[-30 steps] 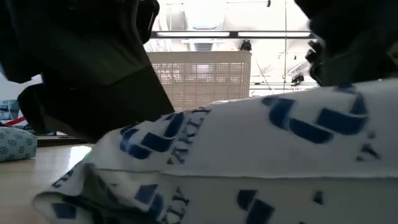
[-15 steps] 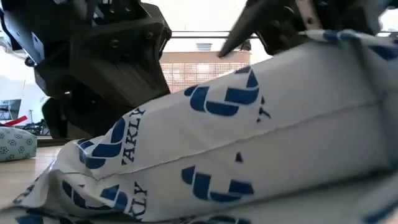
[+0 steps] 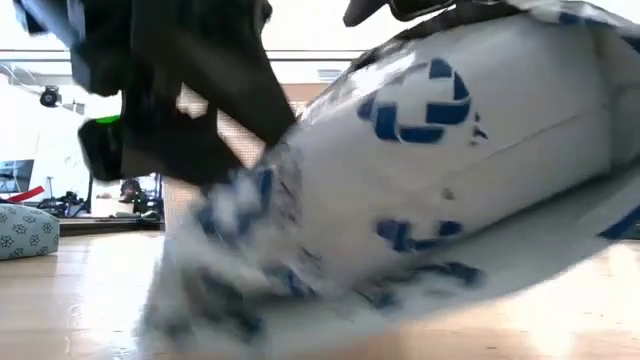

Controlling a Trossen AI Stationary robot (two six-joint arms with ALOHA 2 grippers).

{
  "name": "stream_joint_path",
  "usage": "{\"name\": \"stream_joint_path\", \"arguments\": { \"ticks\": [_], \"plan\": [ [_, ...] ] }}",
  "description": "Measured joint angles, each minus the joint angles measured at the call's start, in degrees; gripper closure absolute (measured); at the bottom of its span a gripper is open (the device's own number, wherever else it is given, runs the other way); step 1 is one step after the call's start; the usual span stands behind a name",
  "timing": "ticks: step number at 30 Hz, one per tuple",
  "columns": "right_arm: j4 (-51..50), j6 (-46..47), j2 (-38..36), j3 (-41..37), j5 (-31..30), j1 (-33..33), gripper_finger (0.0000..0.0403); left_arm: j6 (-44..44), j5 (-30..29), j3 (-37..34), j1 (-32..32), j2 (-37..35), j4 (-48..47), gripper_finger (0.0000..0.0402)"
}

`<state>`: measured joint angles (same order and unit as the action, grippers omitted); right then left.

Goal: Pick & place medical supplies in basket/bin
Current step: Put the mailer bag into the white bin

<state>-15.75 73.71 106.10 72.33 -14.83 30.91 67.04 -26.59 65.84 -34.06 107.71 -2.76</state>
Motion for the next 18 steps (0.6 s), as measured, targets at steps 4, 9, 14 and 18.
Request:
{"name": "stream_joint_path", "arguments": {
  "ticks": [4,9,14,18],
  "plan": [
    [-2.07,-5.07,0.00,1.67,0.20,0.10,0.0077,-3.13,-2.19,0.09,0.01,-2.67,-2.14,0.0208],
    [-3.50,-7.54,0.00,2.44,-0.58,-0.19,0.0091,-3.34,-2.96,0.09,0.36,-3.51,-3.50,0.0208],
    [-6.34,-9.23,0.02,4.16,-1.72,-0.17,0.0169,-3.30,-2.91,0.29,0.24,-3.67,-3.53,0.0208],
    [-10.29,-10.28,0.00,6.30,-2.38,-0.17,0.0250,-3.07,-3.40,0.44,0.23,-4.66,-3.64,0.0208]
  ]
}}
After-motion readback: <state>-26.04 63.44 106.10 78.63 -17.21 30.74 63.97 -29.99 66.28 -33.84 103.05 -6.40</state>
